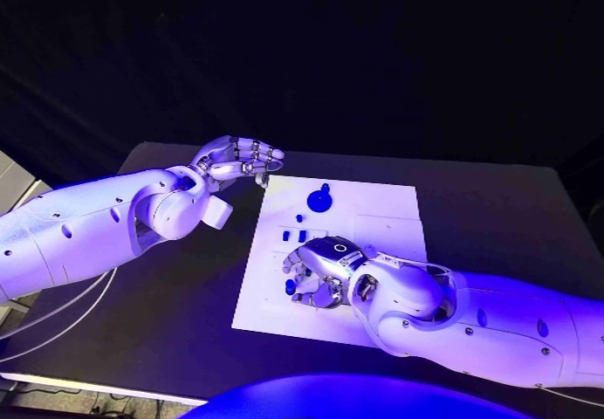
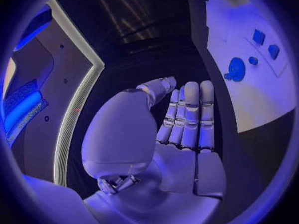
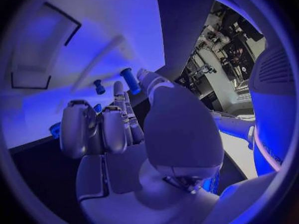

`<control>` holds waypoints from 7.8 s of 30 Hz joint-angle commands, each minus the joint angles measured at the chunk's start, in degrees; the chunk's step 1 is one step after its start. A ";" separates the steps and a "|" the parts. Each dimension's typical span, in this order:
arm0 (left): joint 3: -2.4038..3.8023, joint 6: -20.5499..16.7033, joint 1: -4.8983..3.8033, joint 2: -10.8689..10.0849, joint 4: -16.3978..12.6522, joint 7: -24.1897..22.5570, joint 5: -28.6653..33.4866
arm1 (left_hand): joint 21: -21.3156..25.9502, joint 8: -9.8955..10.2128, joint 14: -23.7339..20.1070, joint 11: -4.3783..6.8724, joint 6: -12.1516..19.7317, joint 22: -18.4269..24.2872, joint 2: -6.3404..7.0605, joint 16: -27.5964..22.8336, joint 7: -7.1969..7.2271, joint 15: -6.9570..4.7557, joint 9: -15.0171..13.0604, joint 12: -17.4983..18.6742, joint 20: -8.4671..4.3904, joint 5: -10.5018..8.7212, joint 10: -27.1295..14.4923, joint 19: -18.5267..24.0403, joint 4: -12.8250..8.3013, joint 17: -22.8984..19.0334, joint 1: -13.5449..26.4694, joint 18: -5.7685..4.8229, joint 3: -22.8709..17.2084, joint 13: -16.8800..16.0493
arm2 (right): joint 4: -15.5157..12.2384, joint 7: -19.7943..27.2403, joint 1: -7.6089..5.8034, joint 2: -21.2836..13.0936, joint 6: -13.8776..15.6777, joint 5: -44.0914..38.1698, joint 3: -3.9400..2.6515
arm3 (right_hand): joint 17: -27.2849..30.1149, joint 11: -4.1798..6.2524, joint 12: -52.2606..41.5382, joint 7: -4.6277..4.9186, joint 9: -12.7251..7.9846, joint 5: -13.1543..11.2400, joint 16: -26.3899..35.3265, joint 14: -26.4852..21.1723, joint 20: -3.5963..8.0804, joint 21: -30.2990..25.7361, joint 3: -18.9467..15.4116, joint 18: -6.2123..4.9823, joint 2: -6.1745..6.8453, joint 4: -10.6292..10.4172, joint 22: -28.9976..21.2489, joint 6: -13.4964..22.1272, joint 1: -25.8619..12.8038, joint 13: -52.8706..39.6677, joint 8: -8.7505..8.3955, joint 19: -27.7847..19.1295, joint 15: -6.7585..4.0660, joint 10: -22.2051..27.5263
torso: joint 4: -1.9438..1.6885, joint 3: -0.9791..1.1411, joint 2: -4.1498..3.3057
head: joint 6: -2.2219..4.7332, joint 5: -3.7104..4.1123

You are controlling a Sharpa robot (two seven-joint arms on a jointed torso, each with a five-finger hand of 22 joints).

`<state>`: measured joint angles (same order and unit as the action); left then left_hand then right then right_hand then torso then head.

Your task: Assemble the parts on the task board

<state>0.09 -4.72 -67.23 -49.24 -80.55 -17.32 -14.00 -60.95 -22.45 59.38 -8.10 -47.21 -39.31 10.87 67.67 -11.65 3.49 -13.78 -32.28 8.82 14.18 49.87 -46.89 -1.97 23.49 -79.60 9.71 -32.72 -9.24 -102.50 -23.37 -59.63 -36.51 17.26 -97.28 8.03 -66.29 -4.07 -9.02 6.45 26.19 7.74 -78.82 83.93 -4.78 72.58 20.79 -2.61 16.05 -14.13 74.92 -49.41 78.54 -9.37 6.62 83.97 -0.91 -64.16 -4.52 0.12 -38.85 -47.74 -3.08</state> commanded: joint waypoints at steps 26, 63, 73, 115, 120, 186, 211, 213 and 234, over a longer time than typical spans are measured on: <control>-0.28 0.64 0.01 -1.14 -1.86 -0.46 0.44 | 0.29 -0.26 -0.50 0.15 0.59 0.11 -0.58 -0.26 0.01 0.01 -0.04 -0.18 0.16 0.36 -0.63 0.40 -0.16 -0.11 0.31 0.87 0.06 0.11 | -10.41 4.75 -5.97 -30.36 6.47 33.38 -1.04 | -14.72 2.69 -72.68 -0.34 2.00 -0.70 -7.72 4.50 1.52 12.01 -24.49 1.47 -8.24 -2.78 12.55 -5.86 -4.73 -69.34 10.43 4.60 -1.71 -18.94 | 0.90 -0.39 0.57 | 1.35 7.49; -0.53 0.82 0.07 -1.91 -3.27 -0.45 0.48 | 0.39 -0.36 -0.53 0.14 0.74 0.18 -0.64 -0.21 0.00 0.05 -0.02 -0.29 0.21 0.37 -0.73 0.46 0.04 -0.10 0.62 0.87 0.11 0.13 | -7.79 -11.58 1.86 -25.94 3.30 21.92 -0.30 | -20.64 3.52 -76.55 -1.61 3.47 -2.65 -10.12 5.49 2.04 17.42 -25.30 2.61 -7.62 -2.93 15.08 -8.24 -11.57 -75.23 13.89 6.03 -2.38 -21.95 | 1.24 -0.63 0.79 | 0.20 7.54; -0.56 0.90 0.08 -1.85 -3.14 -0.31 0.52 | 0.43 -0.33 -0.58 0.16 0.98 0.21 -0.72 -0.21 0.01 0.02 0.04 -0.38 0.20 0.43 -0.77 0.47 -0.02 -0.11 0.52 0.89 -0.02 0.14 | -6.00 -12.60 2.79 -23.98 1.68 21.21 -0.29 | -20.96 3.71 -76.50 -1.83 3.67 -2.06 -10.23 5.54 2.17 17.42 -24.51 2.61 -8.17 -2.80 15.08 -8.49 -10.41 -75.35 14.48 6.03 -2.53 -21.98 | 1.29 -0.73 0.81 | 0.14 7.47; -0.65 1.09 0.08 -1.88 -2.97 -0.08 0.78 | 0.44 -0.44 -0.65 0.13 1.07 0.23 -0.78 -0.20 -0.03 0.03 0.07 -0.49 0.20 0.43 -0.89 0.48 -0.04 -0.12 0.54 0.89 -0.12 0.16 | -9.15 -11.33 0.17 -18.83 5.21 31.96 -0.40 | -21.61 5.21 -77.12 -3.49 3.48 8.96 -10.41 5.65 3.36 17.42 -18.58 2.61 -11.90 -2.73 15.08 -10.95 -11.44 -77.11 18.05 6.03 -3.82 -23.24 | 1.30 -0.71 0.77 | 0.37 7.21; -0.65 1.09 0.08 -1.89 -3.02 -0.08 0.82 | 0.44 -0.47 -0.66 0.13 1.08 0.24 -0.81 -0.20 -0.03 0.04 0.07 -0.50 0.20 0.44 -0.92 0.48 -0.03 -0.12 0.55 0.89 -0.14 0.17 | -8.12 -12.05 0.19 -17.68 5.35 30.46 -0.39 | -21.64 5.21 -77.10 -3.50 3.49 8.83 -10.42 5.66 3.37 17.42 -18.75 2.61 -11.83 -2.72 15.08 -10.93 -11.74 -77.12 18.13 6.03 -3.83 -23.25 | 1.30 -0.64 0.78 | 0.33 6.98; -0.76 0.92 0.14 -2.08 -2.71 0.03 0.91 | 0.45 -0.71 -0.74 0.11 1.12 0.26 -1.15 -0.17 -0.06 0.05 0.09 -0.69 0.21 0.52 -1.08 0.50 0.02 -0.14 0.55 0.90 -0.45 0.21 | -8.78 -9.36 1.49 -18.25 5.49 23.40 -0.38 | -22.32 5.23 -76.70 -3.52 3.54 -4.04 -10.62 5.79 3.33 17.42 -22.82 2.61 -8.71 -2.64 15.08 -9.52 -5.97 -77.66 21.71 6.03 -3.80 -23.40 | 1.25 -0.68 0.81 | 0.02 6.81; -0.77 0.86 0.14 -2.31 -2.66 0.03 0.96 | 0.43 -0.77 -0.76 0.11 1.11 0.26 -1.19 -0.16 -0.07 0.05 0.10 -0.74 0.21 0.51 -1.10 0.51 0.01 -0.14 0.55 0.90 -0.50 0.22 | -8.63 -9.69 1.70 -18.34 9.49 20.80 -0.38 | -22.36 5.27 -76.86 -3.57 2.91 -1.41 -10.62 5.80 3.40 17.42 -22.27 2.61 -9.77 -2.71 15.08 -9.80 -7.51 -77.87 21.61 6.03 -3.86 -23.56 | 1.36 -0.62 0.81 | 0.13 6.73; -0.77 0.86 0.14 -2.32 -2.67 0.02 0.98 | 0.43 -0.77 -0.76 0.11 1.11 0.26 -1.19 -0.16 -0.07 0.05 0.10 -0.74 0.21 0.51 -1.10 0.51 0.01 -0.14 0.55 0.90 -0.50 0.22 | -9.10 -9.10 1.69 -18.97 10.23 21.08 -0.40 | -22.33 5.13 -76.41 -3.35 2.64 -1.12 -10.61 5.79 3.36 17.42 -22.35 2.61 -9.30 -2.69 15.08 -9.10 -7.80 -77.60 21.17 6.03 -3.77 -23.32 | 1.37 -0.63 0.82 | 0.15 6.75; -0.82 0.50 0.23 -3.38 -3.98 -0.25 1.38 | 0.42 -0.86 -0.78 0.09 1.13 0.26 -1.28 -0.14 -0.08 0.07 0.11 -0.83 0.23 0.50 -1.13 0.52 0.09 -0.15 0.66 0.89 -0.56 0.23 | -11.83 -7.26 0.42 -34.55 10.99 17.42 -0.47 | -21.37 3.88 -74.94 -1.96 1.28 -1.32 -10.17 5.57 2.46 17.42 -21.88 2.61 -7.97 -2.57 15.08 -6.62 -5.72 -76.79 18.72 6.03 -2.68 -22.42 | 1.54 -0.65 0.91 | 0.33 9.82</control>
<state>-0.76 -4.55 -67.02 -52.67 -84.28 -16.96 -13.20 -60.74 -22.95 58.97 -8.10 -46.39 -39.14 10.19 67.66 -11.66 3.48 -13.76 -32.83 9.01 14.43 49.04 -46.69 -1.80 23.39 -78.93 9.71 -32.88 -9.11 -114.10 -31.24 -59.41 -70.86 28.65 -76.60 7.51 -74.93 0.25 -84.21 4.28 27.55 6.65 -89.15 84.02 -2.09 89.69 -1.48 -0.81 8.31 -16.75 74.92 -56.09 72.26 -74.92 25.50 84.00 -3.89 -83.97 -3.05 -0.59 -37.97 -47.37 6.62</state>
